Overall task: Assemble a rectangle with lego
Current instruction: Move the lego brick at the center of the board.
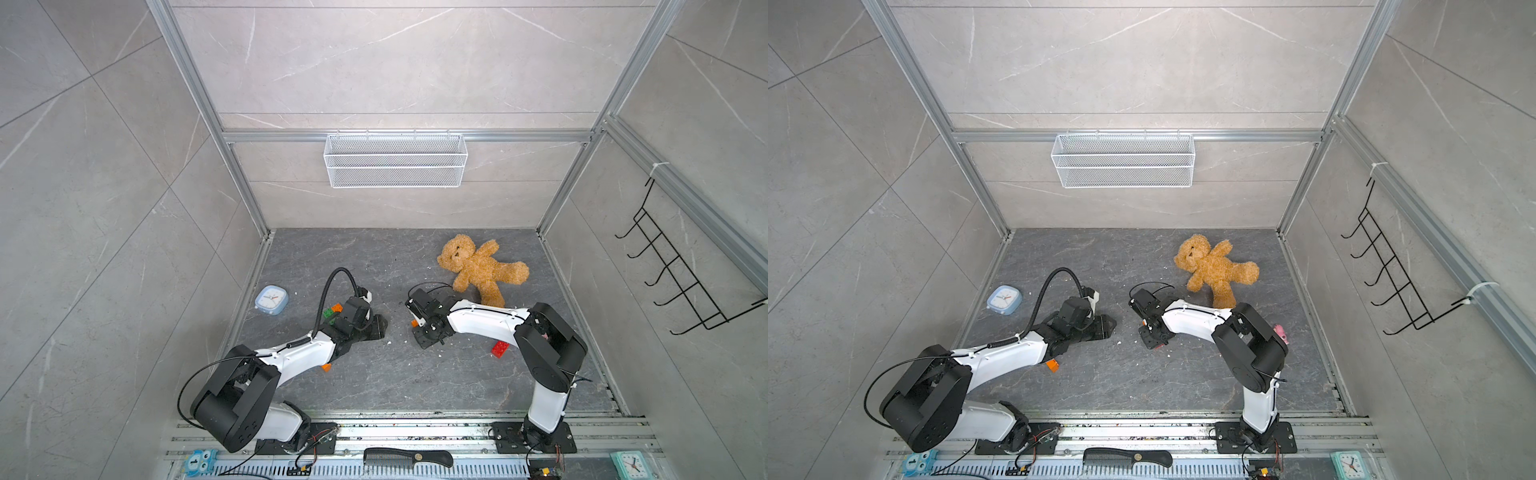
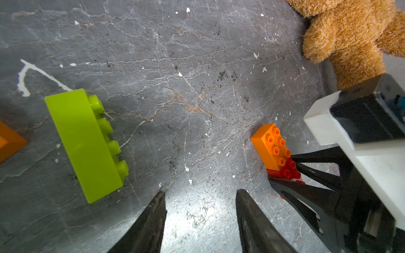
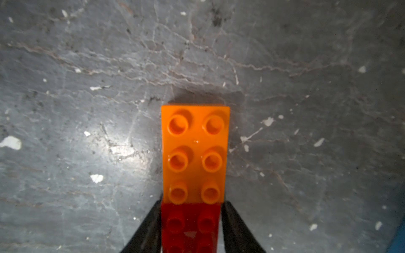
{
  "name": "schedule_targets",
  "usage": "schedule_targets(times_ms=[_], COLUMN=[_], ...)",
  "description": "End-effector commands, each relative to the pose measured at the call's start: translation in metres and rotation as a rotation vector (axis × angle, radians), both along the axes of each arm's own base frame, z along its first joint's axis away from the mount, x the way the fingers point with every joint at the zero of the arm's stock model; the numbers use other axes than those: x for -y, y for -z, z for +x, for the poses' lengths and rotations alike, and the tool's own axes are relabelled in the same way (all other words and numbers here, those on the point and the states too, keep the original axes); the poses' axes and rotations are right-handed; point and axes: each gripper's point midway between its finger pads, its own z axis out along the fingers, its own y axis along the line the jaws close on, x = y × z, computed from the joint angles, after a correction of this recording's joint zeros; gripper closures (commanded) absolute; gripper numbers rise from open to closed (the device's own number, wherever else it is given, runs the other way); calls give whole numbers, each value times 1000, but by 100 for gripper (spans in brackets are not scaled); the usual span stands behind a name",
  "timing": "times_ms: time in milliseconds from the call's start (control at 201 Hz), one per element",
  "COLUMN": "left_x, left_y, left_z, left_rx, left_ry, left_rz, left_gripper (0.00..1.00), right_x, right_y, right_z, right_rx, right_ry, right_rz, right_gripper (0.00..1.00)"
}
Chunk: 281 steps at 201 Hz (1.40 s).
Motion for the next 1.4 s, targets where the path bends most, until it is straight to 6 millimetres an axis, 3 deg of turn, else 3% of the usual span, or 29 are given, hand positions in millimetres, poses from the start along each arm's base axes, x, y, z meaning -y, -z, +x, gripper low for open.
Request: schedule_targets(times_ms=[0,773,997,1192,1396], left_x=[11,11,11,12,13], left_y=[-15,-13,-15,-19,-40], left_z=[10,9,9,11,20], left_rx=[41,30,36,47,107], left_ry=[32,32,34,36,44], left_rz=[-29,-32,-33,-37,-63], left_gripper=[46,46,46,46,46], right_x=[8,1,-2,-9,-13], right_y=[0,7,4,-18,-76], right_z=[-5,-4,-4,-3,8], right_rx=[-14,-38,-42,-36,14], right_ry=[-5,-1,0,-5,35], right_rz=[-16,3,14,61,200], right_gripper=[60,59,51,41,34])
